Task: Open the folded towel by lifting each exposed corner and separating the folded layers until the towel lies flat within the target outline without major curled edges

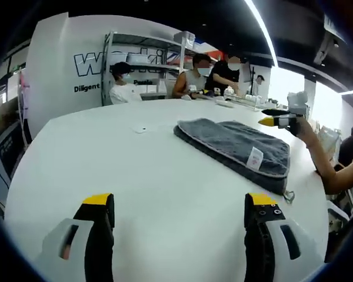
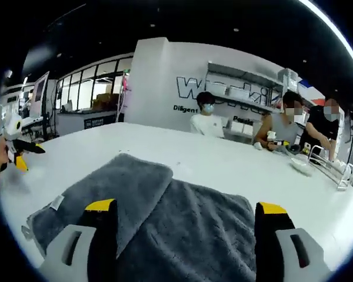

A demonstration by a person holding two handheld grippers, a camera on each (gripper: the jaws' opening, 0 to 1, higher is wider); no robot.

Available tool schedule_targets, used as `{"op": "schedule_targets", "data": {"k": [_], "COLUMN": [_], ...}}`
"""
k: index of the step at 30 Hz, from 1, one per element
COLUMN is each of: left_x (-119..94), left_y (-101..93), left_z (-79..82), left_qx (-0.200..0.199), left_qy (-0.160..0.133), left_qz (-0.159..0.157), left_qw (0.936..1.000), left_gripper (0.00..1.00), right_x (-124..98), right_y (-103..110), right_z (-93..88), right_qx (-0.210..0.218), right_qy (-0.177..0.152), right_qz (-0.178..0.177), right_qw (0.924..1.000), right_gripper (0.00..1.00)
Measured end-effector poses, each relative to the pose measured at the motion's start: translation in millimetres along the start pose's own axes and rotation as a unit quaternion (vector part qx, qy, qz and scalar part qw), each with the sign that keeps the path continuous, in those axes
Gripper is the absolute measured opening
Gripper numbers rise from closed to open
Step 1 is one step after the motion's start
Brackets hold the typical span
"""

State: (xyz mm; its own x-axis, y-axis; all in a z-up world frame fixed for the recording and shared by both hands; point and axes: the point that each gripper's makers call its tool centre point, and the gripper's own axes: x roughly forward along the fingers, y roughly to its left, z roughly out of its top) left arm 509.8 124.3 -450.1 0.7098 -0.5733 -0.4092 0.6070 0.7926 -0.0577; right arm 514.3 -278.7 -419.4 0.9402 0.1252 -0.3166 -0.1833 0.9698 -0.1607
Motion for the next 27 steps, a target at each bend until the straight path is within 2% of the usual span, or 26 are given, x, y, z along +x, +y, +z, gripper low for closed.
{"op": "schedule_targets", "data": {"k": [2,4,6,8,10,14,16,19,22,27], "left_x": [1.6,6.5,11.5,13.2,16.4,27.4,34.5,48.6,59.6,75.3], "left_y": [1.0,-3.2,-8.0,-14.4,-22.2,-51.1,-63.9,-77.6,-85.1,-99.1], "left_z": [0.5,0.9,1.7,3.5,17.7,40.8,48.8,58.3,60.6,52.0], "left_qx": [0.005,0.002,-0.005,-0.009,-0.012,-0.05,-0.065,-0.087,-0.128,-0.158], "left_qy": [0.001,-0.003,-0.007,-0.006,-0.036,-0.065,-0.074,-0.083,-0.086,-0.058], "left_qz": [0.019,0.018,0.013,0.003,-0.001,-0.04,-0.059,-0.078,-0.09,-0.116], "left_qw": [0.9998,0.9998,0.9999,0.9999,0.9993,0.9958,0.9934,0.9897,0.9839,0.9789], "left_gripper": [0.87,0.87,0.85,0.85,0.84,0.79,0.76,0.64,0.52,0.45], "right_x": [-1.6,-2.2,-0.7,-1.6,-3.6,-7.9,-12.1,-16.9,-19.5,-20.9], "right_y": [5.4,14.8,34.7,43.5,46.9,43.2,34.5,20.7,13.8,13.3], "right_z": [-3.8,-1.3,5.4,6.2,7.5,13.7,18.7,24.0,22.6,22.9], "right_qx": [-0.006,-0.005,-0.007,-0.004,-0.007,-0.013,-0.007,0.018,0.035,0.049], "right_qy": [0.005,-0.003,-0.019,-0.019,-0.021,-0.033,-0.045,-0.063,-0.064,-0.066], "right_qz": [0.008,0.021,0.058,0.073,0.076,0.069,0.06,0.047,0.047,0.053], "right_qw": [0.9999,0.9998,0.9981,0.9971,0.9968,0.997,0.9972,0.9967,0.9963,0.9952], "right_gripper": [0.99,0.99,0.99,0.99,0.99,0.96,0.93,0.91,0.9,0.89]}}
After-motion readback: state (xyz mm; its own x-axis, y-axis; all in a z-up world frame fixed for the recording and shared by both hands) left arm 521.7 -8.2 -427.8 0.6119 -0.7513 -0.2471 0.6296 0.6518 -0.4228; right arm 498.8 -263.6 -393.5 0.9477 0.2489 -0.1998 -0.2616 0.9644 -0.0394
